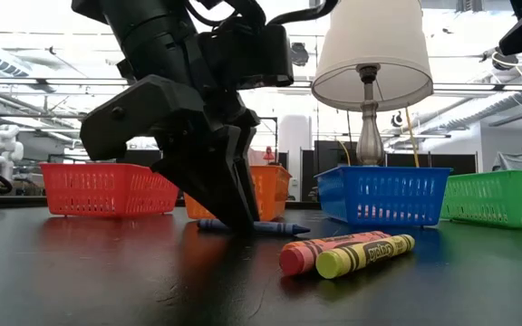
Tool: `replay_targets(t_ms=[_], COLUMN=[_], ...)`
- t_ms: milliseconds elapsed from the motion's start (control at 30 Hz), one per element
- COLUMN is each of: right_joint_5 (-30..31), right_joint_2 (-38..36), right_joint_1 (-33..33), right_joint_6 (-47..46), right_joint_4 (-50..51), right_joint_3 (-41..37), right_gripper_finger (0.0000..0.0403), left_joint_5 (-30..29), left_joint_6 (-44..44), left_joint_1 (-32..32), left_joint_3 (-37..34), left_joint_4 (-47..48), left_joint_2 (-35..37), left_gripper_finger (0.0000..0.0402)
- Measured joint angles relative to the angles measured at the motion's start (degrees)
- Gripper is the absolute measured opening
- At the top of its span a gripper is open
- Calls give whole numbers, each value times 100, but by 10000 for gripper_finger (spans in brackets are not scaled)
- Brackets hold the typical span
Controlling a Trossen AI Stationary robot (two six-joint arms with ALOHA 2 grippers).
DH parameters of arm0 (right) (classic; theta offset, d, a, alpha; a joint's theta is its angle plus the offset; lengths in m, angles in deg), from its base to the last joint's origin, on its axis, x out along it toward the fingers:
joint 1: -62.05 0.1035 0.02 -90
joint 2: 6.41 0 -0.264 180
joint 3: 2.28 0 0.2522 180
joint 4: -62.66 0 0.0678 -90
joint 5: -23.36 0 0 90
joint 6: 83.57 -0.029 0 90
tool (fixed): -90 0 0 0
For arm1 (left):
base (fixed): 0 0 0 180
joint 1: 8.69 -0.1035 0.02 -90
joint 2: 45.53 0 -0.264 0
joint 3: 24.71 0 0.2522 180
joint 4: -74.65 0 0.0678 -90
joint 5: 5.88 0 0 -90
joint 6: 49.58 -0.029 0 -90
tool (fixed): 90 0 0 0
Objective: Sort crayons
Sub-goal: Put the blue crayon into the red bin
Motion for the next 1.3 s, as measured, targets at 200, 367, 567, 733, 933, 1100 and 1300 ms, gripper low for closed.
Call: replay_targets(t_ms=[200, 367, 567, 733, 933, 1100, 1300], right_joint_5=[1, 2, 7, 11, 15, 15, 17], right_joint_2=[0, 0, 0, 0, 2, 2, 2], right_joint_1=[0, 0, 2, -15, -76, -76, -76], right_joint_6=[7, 11, 15, 17, 9, 2, 0], right_joint_4=[2, 6, 6, 4, -5, -5, -5], right_joint_3=[0, 0, 0, 0, 0, 0, 0], right_gripper_finger=[105, 105, 105, 105, 105, 105, 105], left_joint_5=[68, 107, 155, 64, -55, -280, -600], left_joint_6=[-2, 218, 440, 441, 441, 235, -828], left_joint_1=[7, 9, 93, 258, 456, 656, 960], left_joint_3=[-2, -2, 10, 255, 338, 348, 351], left_joint_4=[6, 23, 220, 720, 901, 1105, 1271], left_joint_2=[0, -2, 83, 287, 702, 1162, 1679], left_gripper_finger=[52, 10, 12, 12, 12, 12, 12])
